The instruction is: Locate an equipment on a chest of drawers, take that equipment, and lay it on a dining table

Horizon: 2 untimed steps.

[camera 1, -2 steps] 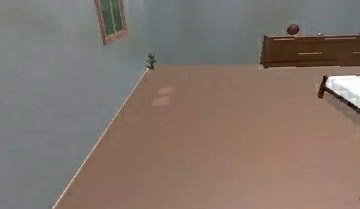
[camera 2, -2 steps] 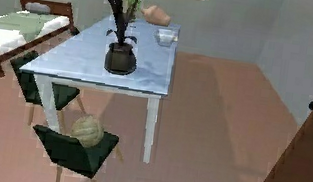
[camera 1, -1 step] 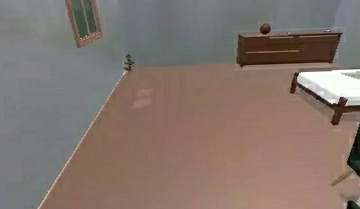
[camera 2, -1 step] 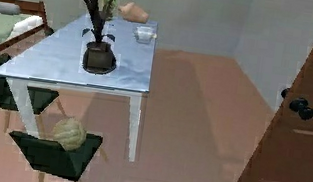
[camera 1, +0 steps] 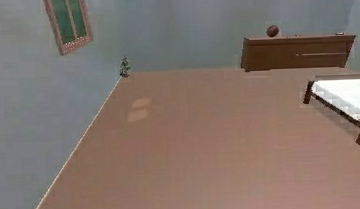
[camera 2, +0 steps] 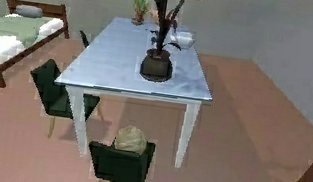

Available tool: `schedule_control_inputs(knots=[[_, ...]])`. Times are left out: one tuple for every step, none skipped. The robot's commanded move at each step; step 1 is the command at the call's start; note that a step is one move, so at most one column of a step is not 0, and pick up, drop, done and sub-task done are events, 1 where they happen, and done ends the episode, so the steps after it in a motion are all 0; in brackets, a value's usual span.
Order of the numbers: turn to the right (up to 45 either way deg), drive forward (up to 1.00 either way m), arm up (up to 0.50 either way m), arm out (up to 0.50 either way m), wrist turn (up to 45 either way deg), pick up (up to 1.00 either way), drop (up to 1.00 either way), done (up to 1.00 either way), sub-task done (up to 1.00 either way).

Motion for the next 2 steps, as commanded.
schedule_control_inputs(knots=[[15.0,0.0,0.0,0.0,0.0,0.0,0.0,0.0,0.0],[0.0,1.0,0.0,0.0,0.0,0.0,0.0,0.0,0.0]])
